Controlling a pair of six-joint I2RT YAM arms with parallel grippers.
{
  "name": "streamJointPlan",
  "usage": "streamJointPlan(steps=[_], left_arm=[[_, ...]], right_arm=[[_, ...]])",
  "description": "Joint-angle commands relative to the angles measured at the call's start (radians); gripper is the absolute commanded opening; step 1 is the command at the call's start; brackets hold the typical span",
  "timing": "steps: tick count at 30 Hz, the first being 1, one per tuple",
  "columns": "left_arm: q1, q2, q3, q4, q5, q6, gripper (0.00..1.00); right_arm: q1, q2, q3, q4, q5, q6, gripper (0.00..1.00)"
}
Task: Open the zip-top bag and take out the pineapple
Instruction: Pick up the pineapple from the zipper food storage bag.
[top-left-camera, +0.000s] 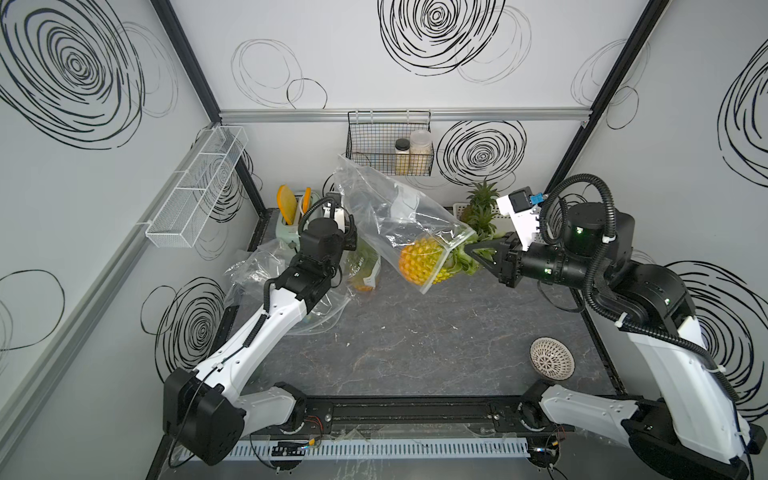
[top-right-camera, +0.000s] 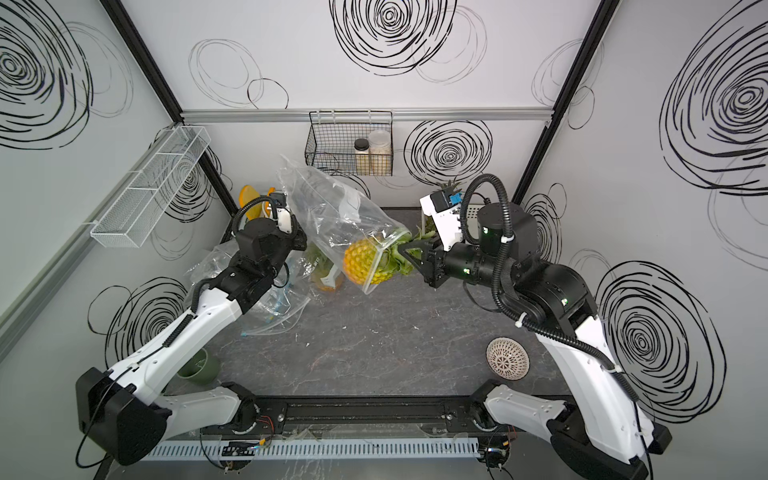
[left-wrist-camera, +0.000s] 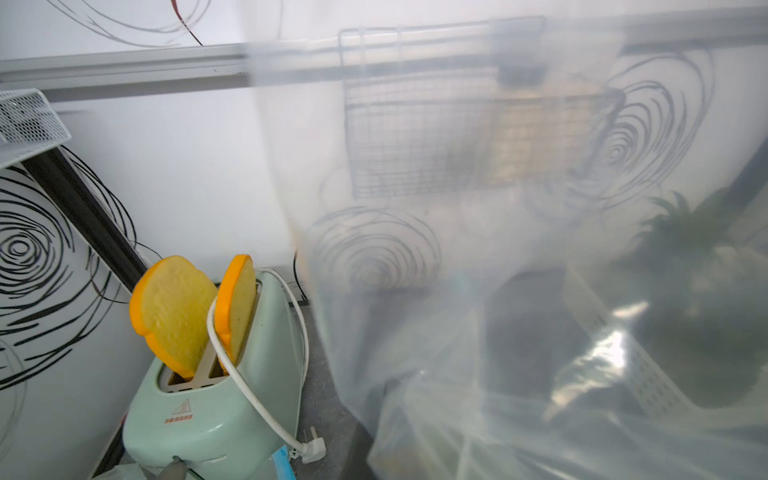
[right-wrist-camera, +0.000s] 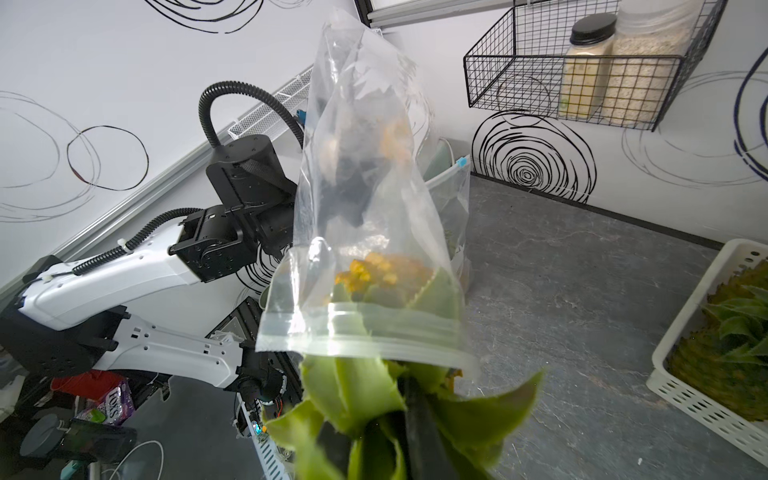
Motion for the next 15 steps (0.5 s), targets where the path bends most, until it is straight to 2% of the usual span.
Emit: streamJointPlan(steps=[1, 5, 15], left_arm=[[0.064, 0.037, 0.088, 0.033, -0.111, 0.065, 0.00], [0.082, 0.075, 0.145, 0.010, -0.115, 0.090, 0.00], [0.112, 0.099, 0.150, 0.026, -0.105, 0.085, 0.00]], right_arm=[[-0.004, -0.055, 0.002, 0.027, -0.028, 0.005, 0.00], [-0.004, -0.078, 0.001, 0.044, -0.004, 0.007, 0.00], [-0.005, -0.071, -0.001, 0.044, -0.003, -0.005, 0.00]])
